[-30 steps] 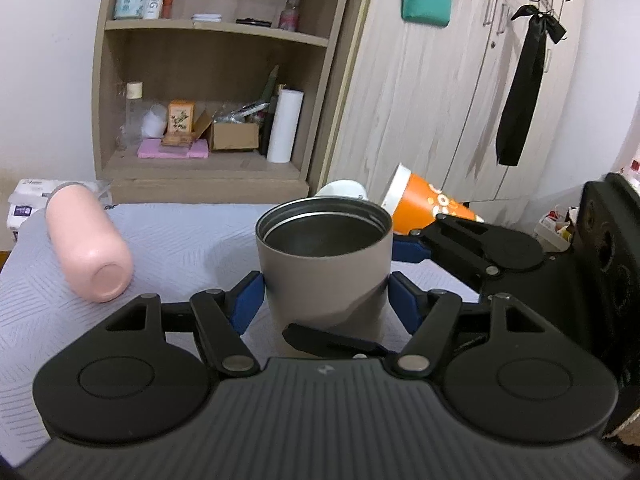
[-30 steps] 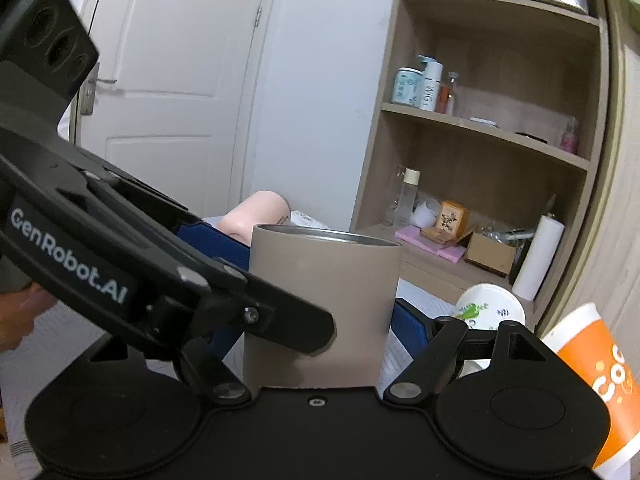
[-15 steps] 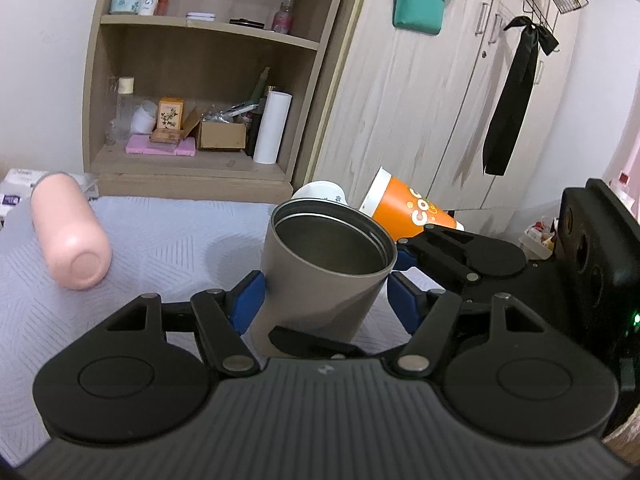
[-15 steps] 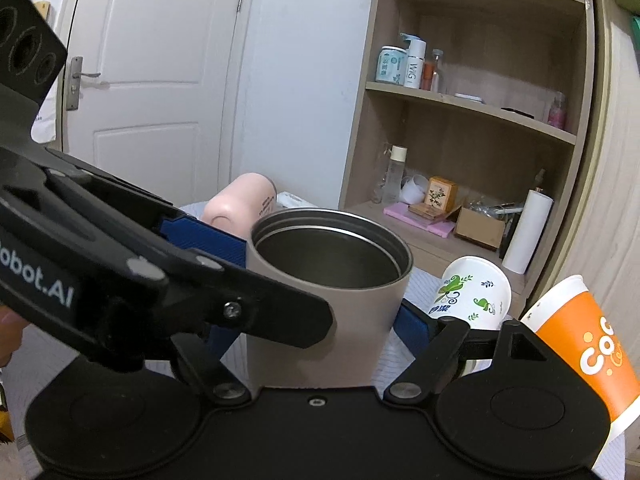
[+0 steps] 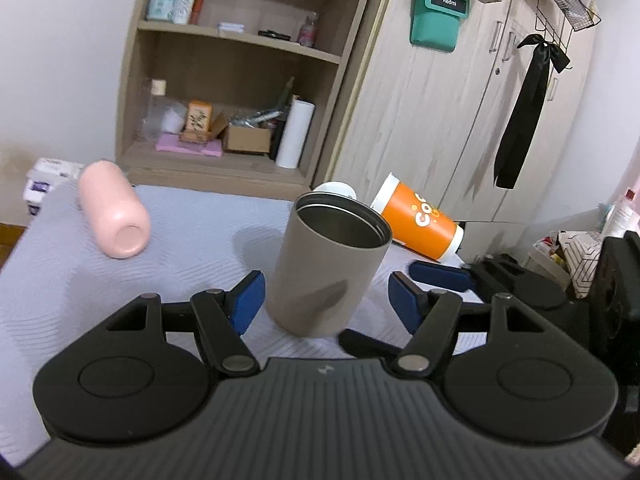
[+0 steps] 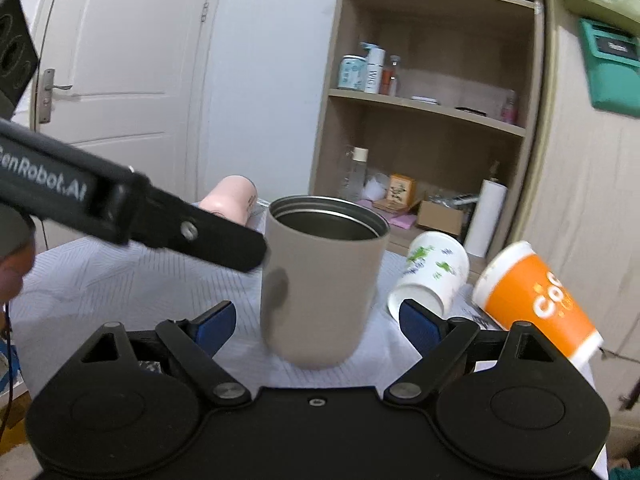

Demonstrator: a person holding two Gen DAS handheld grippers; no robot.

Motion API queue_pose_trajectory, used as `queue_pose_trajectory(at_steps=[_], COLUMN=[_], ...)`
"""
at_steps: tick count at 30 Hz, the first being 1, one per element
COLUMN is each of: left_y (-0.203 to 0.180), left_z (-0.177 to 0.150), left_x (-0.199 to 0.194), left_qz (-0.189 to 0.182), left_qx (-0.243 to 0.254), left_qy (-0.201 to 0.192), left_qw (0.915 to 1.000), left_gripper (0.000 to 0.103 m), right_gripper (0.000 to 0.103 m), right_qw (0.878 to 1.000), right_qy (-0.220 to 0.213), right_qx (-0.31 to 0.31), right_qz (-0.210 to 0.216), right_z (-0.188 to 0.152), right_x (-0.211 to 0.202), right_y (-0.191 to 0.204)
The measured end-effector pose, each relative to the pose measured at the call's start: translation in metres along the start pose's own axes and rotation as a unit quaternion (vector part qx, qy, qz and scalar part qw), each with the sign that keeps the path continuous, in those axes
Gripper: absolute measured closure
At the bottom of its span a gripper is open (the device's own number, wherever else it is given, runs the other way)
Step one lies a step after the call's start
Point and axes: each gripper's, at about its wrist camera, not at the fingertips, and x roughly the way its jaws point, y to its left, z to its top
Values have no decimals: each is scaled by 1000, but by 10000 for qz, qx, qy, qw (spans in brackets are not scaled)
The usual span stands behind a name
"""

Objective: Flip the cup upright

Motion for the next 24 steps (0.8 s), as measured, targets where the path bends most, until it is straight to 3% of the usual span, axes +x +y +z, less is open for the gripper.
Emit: queue_pose_trajectory(at_steps=[7, 13, 20, 24], left_y=[-13, -19, -27, -31], left_z=[-3, -2, -7, -8], left_x=[-37, -67, -81, -86], left_qz=[531, 678, 934, 1094], left_qx=[23, 1, 34, 79], left_qy=[-90, -107, -18, -26], left_qw=[9985, 9976, 9956, 9940], left_gripper=[32, 29, 26, 19], right_gripper=[12, 12, 12, 11], right_qw=[9987, 9972, 9942, 9917], right_qy=[55, -155, -107, -94], right_qx=[401, 452, 693, 818], right_qz=[-311, -580, -818, -991], right_z=[-3, 6, 13, 14], right_x=[-35, -75, -104, -116], right_y=[-6, -2, 1, 0])
